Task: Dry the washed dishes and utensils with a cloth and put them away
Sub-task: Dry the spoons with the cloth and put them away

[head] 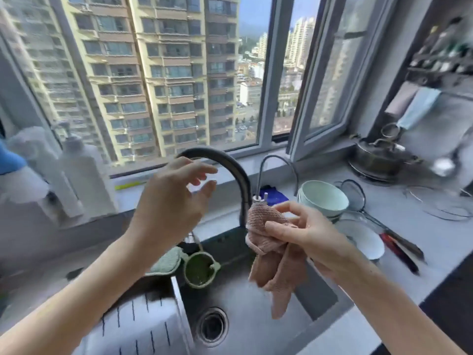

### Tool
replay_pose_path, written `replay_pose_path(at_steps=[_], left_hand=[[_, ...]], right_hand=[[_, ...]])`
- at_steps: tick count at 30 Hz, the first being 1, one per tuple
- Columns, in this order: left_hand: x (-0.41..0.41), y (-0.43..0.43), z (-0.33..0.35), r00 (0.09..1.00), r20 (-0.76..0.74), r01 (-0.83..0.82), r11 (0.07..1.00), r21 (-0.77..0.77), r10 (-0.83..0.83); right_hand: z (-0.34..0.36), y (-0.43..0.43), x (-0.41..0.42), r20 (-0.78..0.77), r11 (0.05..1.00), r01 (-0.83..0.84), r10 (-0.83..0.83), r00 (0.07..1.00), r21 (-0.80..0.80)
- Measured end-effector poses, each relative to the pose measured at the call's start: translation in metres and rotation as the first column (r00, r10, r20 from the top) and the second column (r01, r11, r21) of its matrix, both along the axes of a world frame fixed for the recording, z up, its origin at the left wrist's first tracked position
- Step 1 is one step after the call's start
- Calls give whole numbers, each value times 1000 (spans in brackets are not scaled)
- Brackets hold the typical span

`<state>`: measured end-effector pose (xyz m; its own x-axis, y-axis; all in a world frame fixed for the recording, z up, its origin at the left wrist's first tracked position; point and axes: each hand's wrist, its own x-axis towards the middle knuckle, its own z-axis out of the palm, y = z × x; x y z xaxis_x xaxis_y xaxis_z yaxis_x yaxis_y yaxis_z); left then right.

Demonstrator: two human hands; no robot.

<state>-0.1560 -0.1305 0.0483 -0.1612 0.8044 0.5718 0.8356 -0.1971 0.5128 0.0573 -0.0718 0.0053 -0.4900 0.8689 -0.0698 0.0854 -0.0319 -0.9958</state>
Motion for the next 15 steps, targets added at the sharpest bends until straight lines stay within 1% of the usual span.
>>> replay_pose_path(at_steps=[4,6,7,8,9,10,11,12,13,14,15], left_hand=[[99,62,-31,986,11,167,975,-149,-167],[151,92,-60,974,69,226,931,-287,-215],[177,107,-79,970,110,243,881,-406,-217],[202,121,-99,966,159,259,799,-542,-205],[226,135,-119,957,232,285,695,-660,-172],[247,147,-140,942,319,316,594,-740,-103],[265,158,-158,917,399,341,509,-790,5],[281,167,-173,868,478,378,443,-813,136],[294,174,-187,777,564,444,394,-805,277],[305,181,-198,645,644,531,365,-765,411],[315,186,-208,504,691,605,359,-711,518]], right_hand=[[-8,23,103,-16,968,245,-246,969,-61],[-13,34,154,-25,931,360,-362,932,-60],[-16,39,179,-27,907,418,-420,907,-52],[-19,44,201,-26,882,470,-471,882,-46],[-22,49,222,-25,859,510,-512,859,-48],[-27,54,241,-27,838,542,-544,838,-58],[-31,59,257,-31,821,567,-570,821,-71],[-37,63,272,-34,806,586,-590,807,-84],[-43,68,284,-35,795,599,-604,796,-92],[-48,73,295,-36,789,606,-611,791,-98],[-54,78,304,-35,786,609,-615,788,-106]])
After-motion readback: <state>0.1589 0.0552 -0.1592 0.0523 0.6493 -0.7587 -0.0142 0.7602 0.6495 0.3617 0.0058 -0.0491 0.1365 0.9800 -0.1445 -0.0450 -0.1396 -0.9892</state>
